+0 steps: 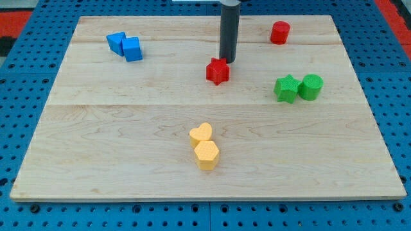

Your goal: Move the red star to the yellow heart

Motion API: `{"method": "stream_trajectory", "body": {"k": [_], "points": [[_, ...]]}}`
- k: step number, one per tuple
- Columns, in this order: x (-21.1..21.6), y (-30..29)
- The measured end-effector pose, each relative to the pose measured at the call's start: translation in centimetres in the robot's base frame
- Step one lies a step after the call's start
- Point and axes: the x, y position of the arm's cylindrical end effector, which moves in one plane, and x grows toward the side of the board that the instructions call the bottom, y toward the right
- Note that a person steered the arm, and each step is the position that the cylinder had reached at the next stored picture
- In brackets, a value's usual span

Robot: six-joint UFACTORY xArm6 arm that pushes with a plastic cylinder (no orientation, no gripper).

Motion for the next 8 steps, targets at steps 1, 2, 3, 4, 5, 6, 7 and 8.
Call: {"method": "stream_trajectory", "body": {"k": [1, 2, 3, 4, 5, 6, 7, 8], "points": [[3.1, -1.2], [3.5, -5.7], [4.9, -9.2], [8.3, -10.4], [12.1, -10.4], [11.9, -10.9], [10.3, -11.5], [10.2, -8.6]]}}
